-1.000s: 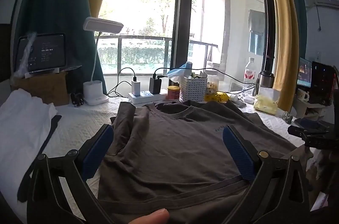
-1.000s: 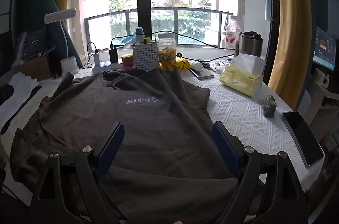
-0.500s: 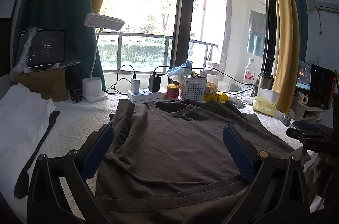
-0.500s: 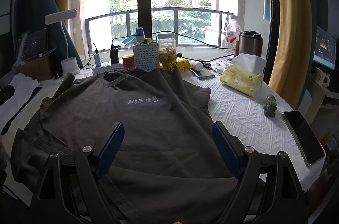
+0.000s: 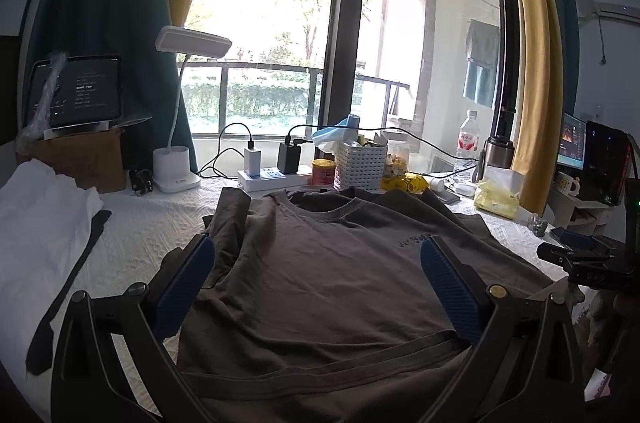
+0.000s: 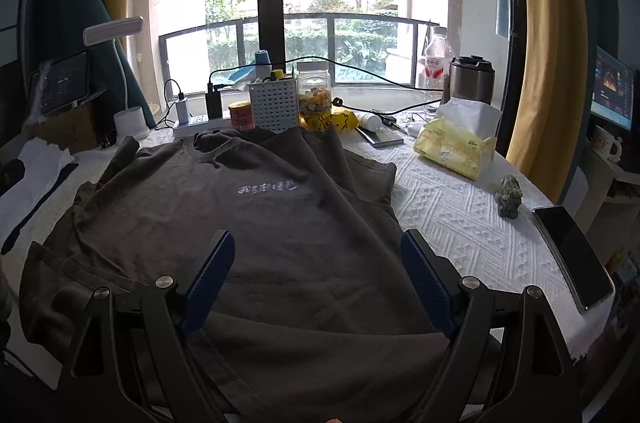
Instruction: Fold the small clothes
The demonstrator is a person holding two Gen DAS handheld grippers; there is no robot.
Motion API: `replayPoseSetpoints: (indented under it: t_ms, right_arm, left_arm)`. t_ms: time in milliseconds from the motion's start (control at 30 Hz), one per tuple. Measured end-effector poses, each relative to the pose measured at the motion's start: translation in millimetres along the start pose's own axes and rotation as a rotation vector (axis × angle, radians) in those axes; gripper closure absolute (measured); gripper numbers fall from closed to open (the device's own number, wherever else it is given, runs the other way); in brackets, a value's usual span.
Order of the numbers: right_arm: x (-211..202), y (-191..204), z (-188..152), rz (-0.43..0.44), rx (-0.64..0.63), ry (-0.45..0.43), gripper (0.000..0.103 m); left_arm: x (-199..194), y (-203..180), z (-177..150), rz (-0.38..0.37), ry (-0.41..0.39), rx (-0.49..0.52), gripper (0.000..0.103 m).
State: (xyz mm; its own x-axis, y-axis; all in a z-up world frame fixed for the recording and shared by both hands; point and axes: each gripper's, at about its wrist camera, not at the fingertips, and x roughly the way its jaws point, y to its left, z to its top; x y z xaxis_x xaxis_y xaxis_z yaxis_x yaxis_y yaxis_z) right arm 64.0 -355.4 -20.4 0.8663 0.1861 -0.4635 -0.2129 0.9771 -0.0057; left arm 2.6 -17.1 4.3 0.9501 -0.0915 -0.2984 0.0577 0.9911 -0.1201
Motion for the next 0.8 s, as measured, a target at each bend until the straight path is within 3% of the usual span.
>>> replayPoseSetpoints:
  t_ms: [800]
  right_arm:
    - [-0.4, -1.4, -0.2, -0.002, 0.0, -0.001, 0.016]
  left_arm:
    - [-3.3, -3.3, 1.8, -0.024, 0.006, -0.011, 0.001]
